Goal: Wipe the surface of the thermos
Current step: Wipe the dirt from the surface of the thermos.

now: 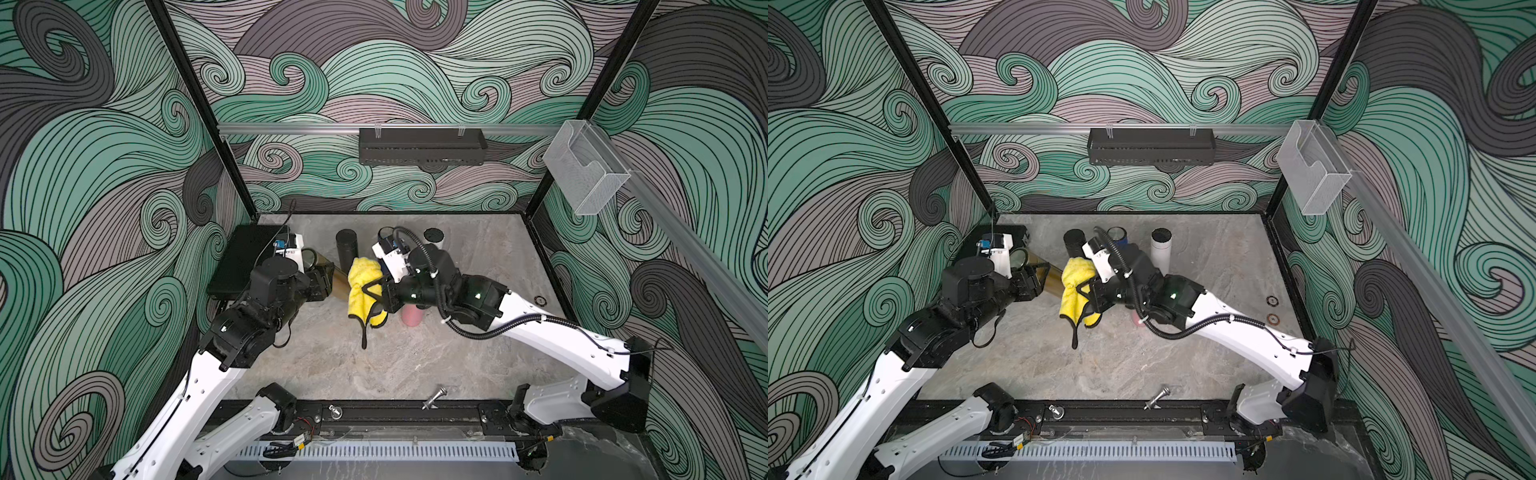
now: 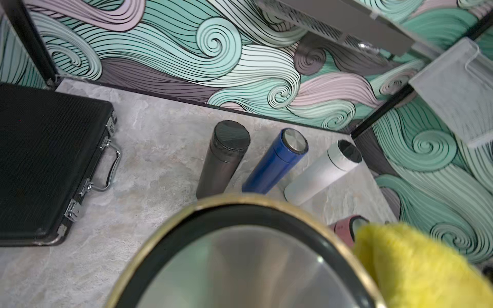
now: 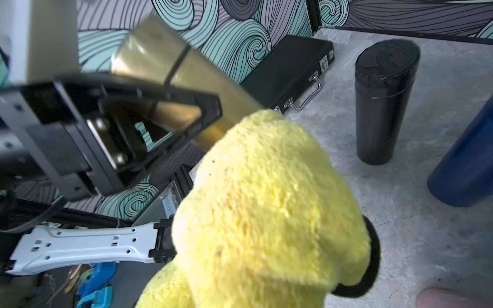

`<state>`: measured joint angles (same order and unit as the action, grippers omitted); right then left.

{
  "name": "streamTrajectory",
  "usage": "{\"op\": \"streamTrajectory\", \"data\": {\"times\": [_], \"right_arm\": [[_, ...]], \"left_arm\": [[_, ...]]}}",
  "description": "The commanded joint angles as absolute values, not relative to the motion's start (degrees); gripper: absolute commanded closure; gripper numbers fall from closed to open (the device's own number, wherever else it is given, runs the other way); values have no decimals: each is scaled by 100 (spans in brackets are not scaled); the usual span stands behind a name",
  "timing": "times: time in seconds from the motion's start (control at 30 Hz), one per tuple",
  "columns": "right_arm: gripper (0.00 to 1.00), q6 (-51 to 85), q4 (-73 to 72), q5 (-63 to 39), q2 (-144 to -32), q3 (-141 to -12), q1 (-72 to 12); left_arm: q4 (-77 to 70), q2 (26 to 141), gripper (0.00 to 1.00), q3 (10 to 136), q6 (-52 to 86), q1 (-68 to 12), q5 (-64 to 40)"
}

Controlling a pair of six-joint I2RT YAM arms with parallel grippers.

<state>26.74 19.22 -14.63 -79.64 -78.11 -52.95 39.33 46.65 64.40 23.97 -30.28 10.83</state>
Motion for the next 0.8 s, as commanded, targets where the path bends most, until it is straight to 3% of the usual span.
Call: {"op": "streamTrajectory", "data": {"times": [0.0, 0.17, 0.37, 0.77], "right_arm": [[100, 3311, 1452, -3072, -7871, -7520, -4420], [100, 3097, 1888, -4114, -8237, -8086, -4060], [100, 2995, 1924, -4798, -8563, -8670, -4140], [100, 2384, 3106, -4599, -8928, -8250, -4737]], "left_arm": [[3267, 4514, 100, 6498, 1355, -3006, 287], [2986, 4562, 100, 6452, 963, -2999, -693], [3033, 4488, 100, 6526, 673, -3006, -905], [3130, 4118, 100, 6486, 382, -3003, -988]]}}
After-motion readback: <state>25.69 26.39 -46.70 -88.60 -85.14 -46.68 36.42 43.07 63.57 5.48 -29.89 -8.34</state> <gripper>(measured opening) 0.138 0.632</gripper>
